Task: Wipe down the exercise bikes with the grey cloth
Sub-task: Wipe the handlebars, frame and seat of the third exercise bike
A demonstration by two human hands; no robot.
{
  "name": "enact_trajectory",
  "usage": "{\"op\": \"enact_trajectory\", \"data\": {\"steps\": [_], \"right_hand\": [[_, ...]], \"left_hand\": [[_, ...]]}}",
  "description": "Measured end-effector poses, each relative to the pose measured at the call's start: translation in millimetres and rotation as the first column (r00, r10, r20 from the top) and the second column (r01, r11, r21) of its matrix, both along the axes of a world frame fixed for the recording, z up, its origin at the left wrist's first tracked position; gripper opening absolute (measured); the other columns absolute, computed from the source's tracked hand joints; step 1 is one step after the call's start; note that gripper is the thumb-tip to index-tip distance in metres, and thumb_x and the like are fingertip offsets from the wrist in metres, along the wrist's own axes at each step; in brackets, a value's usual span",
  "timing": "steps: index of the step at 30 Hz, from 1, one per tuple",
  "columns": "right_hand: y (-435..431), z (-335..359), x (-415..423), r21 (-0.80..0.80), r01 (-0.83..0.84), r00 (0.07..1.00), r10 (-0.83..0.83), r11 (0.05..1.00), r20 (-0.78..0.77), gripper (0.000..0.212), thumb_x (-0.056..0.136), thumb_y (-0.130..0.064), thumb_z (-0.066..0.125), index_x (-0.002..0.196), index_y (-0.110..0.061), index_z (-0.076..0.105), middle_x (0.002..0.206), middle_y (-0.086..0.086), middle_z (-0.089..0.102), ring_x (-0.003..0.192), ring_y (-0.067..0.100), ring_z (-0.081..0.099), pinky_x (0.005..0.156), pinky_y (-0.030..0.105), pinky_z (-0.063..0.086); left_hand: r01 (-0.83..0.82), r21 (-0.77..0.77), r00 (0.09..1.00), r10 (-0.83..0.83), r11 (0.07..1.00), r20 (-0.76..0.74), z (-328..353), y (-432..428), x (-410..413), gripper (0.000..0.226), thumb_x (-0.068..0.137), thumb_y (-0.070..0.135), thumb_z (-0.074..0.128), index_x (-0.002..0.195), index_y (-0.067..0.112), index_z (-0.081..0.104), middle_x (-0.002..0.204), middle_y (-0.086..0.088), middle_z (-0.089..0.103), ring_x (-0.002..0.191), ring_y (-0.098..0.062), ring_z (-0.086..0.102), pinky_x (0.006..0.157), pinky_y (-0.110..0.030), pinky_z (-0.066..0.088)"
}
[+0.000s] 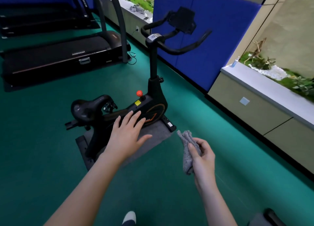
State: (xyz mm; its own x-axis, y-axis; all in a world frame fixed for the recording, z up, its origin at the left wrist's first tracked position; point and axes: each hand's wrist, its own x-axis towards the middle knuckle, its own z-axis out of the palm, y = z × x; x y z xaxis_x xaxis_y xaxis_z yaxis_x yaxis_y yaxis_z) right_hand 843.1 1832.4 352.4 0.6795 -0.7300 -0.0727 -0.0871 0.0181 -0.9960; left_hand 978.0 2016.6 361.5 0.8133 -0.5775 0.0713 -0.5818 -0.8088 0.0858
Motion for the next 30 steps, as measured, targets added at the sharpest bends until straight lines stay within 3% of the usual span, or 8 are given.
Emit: {"op": "enact_trajectory", "data": {"steps": [6,9,16,19,23,27,30], "right_hand": [[-27,4,43,0.043,0.154,0.988,-0.155,0.987,0.015,0.022,0.088,0.004,0.058,0.09,-0.017,0.062,0.095,0.004,0.066,0.085,0.017,0.06,0.08,0.03,0.047],[-48,-1,68,0.063,0.194,0.981,-0.196,0.979,0.016,0.021,0.088,0.004,0.057,0.09,-0.017,0.062,0.096,0.007,0.067,0.083,0.017,0.06,0.08,0.031,0.047],[-111,-9,158,0.09,0.172,0.983,-0.177,0.981,0.052,0.02,0.089,0.001,0.057,0.088,-0.018,0.062,0.087,-0.002,0.068,0.071,0.005,0.061,0.063,0.015,0.049],[-144,-4,198,0.094,0.149,0.986,-0.156,0.984,0.064,0.019,0.09,0.0,0.057,0.09,-0.018,0.062,0.088,-0.002,0.068,0.071,0.004,0.062,0.067,0.022,0.049],[-180,2,240,0.083,0.126,0.988,-0.133,0.989,0.082,0.019,0.09,0.0,0.057,0.094,-0.018,0.062,0.094,0.001,0.068,0.083,0.014,0.063,0.079,0.034,0.049],[-212,7,275,0.084,0.121,0.987,-0.129,0.989,0.094,0.027,0.091,0.001,0.056,0.099,-0.023,0.064,0.101,-0.005,0.069,0.091,0.008,0.065,0.084,0.026,0.048],[-232,8,296,0.052,0.144,0.985,-0.148,0.988,0.092,0.024,0.09,0.0,0.057,0.097,-0.021,0.066,0.097,-0.001,0.07,0.088,0.012,0.064,0.083,0.03,0.048]], "left_hand": [[0.066,0.009,0.998,-0.066,0.998,0.0,4,-35,72,0.074,0.087,0.069,0.015,0.146,0.026,0.027,0.158,0.004,0.013,0.145,-0.017,0.006,0.116,-0.046,0.012],[0.077,-0.017,0.997,-0.078,0.997,-0.02,0,-58,101,0.074,0.087,0.069,0.016,0.144,0.025,0.03,0.153,0.003,0.025,0.142,-0.018,0.018,0.114,-0.043,0.018],[0.093,-0.027,0.995,-0.094,0.995,-0.02,-6,-118,179,0.071,0.088,0.068,0.022,0.144,0.025,0.03,0.152,0.004,0.027,0.14,-0.017,0.021,0.114,-0.042,0.019],[0.077,-0.046,0.997,-0.077,0.996,0.0,3,-151,217,0.072,0.087,0.068,0.023,0.143,0.024,0.033,0.15,0.004,0.03,0.139,-0.018,0.024,0.113,-0.042,0.021],[0.062,-0.06,0.997,-0.059,0.996,0.046,16,-193,259,0.072,0.087,0.067,0.024,0.143,0.023,0.033,0.149,0.003,0.033,0.137,-0.019,0.028,0.111,-0.042,0.024],[0.076,-0.089,0.996,-0.071,0.993,0.058,28,-227,293,0.07,0.088,0.064,0.03,0.142,0.021,0.035,0.147,0.001,0.037,0.135,-0.021,0.033,0.109,-0.043,0.028],[0.094,-0.1,0.993,-0.086,0.991,0.079,38,-250,321,0.069,0.088,0.063,0.031,0.142,0.02,0.036,0.146,0.0,0.038,0.135,-0.021,0.033,0.109,-0.043,0.028]]}}
